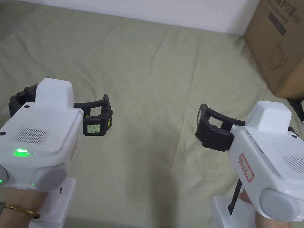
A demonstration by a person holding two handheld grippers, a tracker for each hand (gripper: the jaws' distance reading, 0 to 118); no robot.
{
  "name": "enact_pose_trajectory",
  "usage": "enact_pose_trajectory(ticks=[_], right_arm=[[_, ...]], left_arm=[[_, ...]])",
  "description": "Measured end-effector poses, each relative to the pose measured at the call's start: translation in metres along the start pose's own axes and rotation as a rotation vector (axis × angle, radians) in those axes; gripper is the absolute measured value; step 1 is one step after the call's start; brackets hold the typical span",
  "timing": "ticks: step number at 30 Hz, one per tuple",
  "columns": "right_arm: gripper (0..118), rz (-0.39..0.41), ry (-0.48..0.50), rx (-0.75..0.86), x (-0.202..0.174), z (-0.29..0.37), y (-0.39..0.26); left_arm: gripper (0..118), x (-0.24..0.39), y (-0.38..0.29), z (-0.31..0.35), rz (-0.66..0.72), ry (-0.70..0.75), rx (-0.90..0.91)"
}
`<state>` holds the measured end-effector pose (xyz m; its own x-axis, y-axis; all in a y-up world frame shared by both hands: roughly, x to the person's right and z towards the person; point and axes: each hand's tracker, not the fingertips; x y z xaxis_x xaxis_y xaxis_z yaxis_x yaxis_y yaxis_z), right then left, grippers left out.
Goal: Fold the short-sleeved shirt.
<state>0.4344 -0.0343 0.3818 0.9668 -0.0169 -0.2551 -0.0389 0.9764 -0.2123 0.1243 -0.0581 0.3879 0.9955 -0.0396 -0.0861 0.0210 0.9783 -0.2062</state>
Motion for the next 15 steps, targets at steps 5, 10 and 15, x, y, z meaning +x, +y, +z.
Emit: enact_pose_trajectory(ticks=[5, 10, 15], right_arm=[[116, 0.002, 0.0, 0.002, 0.0, 0.0003, 0.0003], [116, 0.002, -0.005, 0.001, 0.0004, 0.0005, -0.0002], [116, -0.004, -0.008, 0.007, 0.001, 0.002, 0.0]], left_arm=[[118, -0.0001, 0.0001, 0.0004, 0.003, 0.001, 0.001], [118, 0.0005, 0.0009, 0.0014, 0.002, 0.0, 0.004], [118, 0.0009, 0.0018, 0.002, -0.001, 0.001, 0.006]])
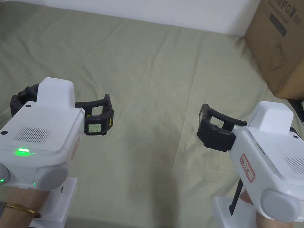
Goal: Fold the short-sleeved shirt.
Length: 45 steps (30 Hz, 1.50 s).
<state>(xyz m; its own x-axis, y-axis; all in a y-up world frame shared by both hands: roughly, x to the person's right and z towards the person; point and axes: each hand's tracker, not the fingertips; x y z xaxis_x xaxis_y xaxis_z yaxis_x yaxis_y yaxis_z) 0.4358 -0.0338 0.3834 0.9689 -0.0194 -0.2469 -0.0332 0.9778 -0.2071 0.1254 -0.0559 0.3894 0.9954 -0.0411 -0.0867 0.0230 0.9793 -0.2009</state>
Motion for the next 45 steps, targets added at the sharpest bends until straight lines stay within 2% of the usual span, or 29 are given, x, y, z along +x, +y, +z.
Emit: enact_pose_trajectory(ticks=[35, 37, 40, 42, 45], right_arm=[[117, -0.002, -0.007, -0.008, 0.001, -0.003, 0.005], [117, -0.018, -0.063, -0.092, 0.001, -0.008, 0.007], [117, -0.113, -0.178, -0.292, 0.007, -0.022, 0.012], [117, -0.177, -0.194, -0.462, 0.013, -0.034, 0.01], [116, -0.2, -0.202, -0.727, 0.001, -0.038, -0.003]], left_arm=[[118, 0.0, 0.003, 0.0, 0.006, -0.001, 0.006], [118, 0.0, 0.004, 0.0, 0.019, 0.001, 0.001], [118, 0.001, 0.005, -0.004, 0.013, 0.041, -0.068], [118, 0.002, 0.0, -0.007, 0.009, 0.059, -0.143], [118, 0.002, -0.02, -0.003, 0.067, 0.025, -0.199]])
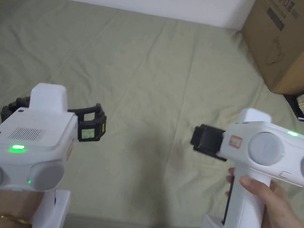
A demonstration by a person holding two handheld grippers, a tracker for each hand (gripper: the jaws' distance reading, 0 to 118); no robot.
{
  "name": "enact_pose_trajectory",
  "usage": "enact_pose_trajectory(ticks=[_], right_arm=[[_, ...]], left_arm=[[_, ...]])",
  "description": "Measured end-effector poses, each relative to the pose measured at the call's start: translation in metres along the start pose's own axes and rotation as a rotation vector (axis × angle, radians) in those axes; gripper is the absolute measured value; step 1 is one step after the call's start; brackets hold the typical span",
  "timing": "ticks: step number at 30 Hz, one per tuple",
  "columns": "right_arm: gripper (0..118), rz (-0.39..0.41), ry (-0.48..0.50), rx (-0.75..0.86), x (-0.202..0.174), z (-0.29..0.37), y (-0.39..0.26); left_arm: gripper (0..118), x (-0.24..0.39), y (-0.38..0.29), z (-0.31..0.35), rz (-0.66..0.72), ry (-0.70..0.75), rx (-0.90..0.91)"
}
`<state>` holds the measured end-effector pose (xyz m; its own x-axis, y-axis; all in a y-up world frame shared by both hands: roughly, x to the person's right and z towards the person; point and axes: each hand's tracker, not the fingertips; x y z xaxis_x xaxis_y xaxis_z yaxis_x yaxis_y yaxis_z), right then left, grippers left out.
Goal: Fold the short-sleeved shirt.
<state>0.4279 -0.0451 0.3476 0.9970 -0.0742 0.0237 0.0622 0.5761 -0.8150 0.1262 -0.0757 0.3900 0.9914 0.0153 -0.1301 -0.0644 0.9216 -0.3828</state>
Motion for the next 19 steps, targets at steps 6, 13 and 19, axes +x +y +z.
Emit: enact_pose_trajectory(ticks=[6, 13, 19], right_arm=[[116, 0.022, 0.066, -0.125, -0.019, -0.031, -0.046], [113, 0.069, 0.022, -0.165, -0.039, -0.056, -0.05], [113, 0.22, -0.071, -0.153, -0.057, -0.092, -0.038]], left_arm=[[118, 0.002, -0.05, -0.003, 0.003, -0.01, -0.159], [118, 0.0, -0.071, -0.018, 0.006, -0.019, -0.253], [118, -0.018, -0.07, -0.057, 0.094, 0.016, -0.357]])
